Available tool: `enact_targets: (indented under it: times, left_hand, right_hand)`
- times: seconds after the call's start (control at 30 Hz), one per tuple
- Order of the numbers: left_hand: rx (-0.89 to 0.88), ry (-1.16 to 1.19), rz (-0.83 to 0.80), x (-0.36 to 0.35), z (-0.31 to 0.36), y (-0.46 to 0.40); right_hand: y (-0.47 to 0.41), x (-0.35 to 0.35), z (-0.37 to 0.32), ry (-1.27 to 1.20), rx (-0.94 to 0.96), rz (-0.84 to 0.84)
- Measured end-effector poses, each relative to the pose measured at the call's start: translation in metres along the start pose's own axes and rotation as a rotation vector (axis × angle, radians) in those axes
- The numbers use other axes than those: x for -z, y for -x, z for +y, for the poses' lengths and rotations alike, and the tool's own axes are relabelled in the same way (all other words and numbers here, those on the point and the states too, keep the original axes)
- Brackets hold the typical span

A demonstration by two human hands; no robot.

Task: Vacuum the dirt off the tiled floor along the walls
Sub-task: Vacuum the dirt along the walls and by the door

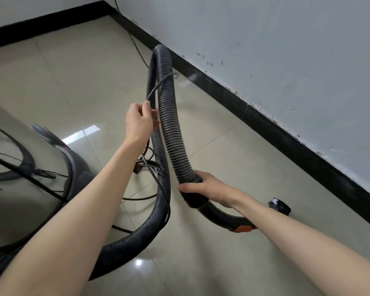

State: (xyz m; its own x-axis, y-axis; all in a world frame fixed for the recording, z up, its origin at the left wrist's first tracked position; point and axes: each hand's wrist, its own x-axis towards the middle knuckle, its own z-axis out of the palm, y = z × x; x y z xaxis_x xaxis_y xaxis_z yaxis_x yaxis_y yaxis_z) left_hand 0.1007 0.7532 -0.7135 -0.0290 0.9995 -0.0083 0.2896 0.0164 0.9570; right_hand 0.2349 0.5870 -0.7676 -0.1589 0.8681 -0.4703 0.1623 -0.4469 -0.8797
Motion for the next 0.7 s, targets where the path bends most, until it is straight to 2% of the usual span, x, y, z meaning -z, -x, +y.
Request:
enact_targets:
  times: [0.13,0.2,0.27,0.4,0.5,0.57,0.7]
  left_hand:
    - [0.117,-0.168,0.015,0.024,0.015,-0.002]
    - [0.168,-0.277,-0.089,0.031,0.034,0.001]
    - [0.187,-0.284,-0.183,0.033,0.061,0.01]
    - [0.163,-0.289,-0.329,0.03,0.125,0.052]
    - [0.056,-0.41,-0.518,0.031,0.171,0.097]
    - [-0.034,-0.46,-0.565,0.038,0.203,0.126]
    - [-0.444,-0.734,-0.638,0.06,0.279,0.164]
  right_hand:
    - [0.038,0.01,-0.013,-0.038,-0.04,0.078]
    - [0.067,0.017,-0.026,-0.005,-0.066,0.156]
    - [0.095,0.026,-0.048,0.091,-0.104,0.216]
    - [0.144,0.039,-0.1,0.24,-0.216,0.238]
    - [0.184,0.041,-0.142,0.36,-0.288,0.245]
    - [0.215,0.042,-0.171,0.381,-0.319,0.257]
    - [0.287,0.047,-0.239,0.395,-0.375,0.283]
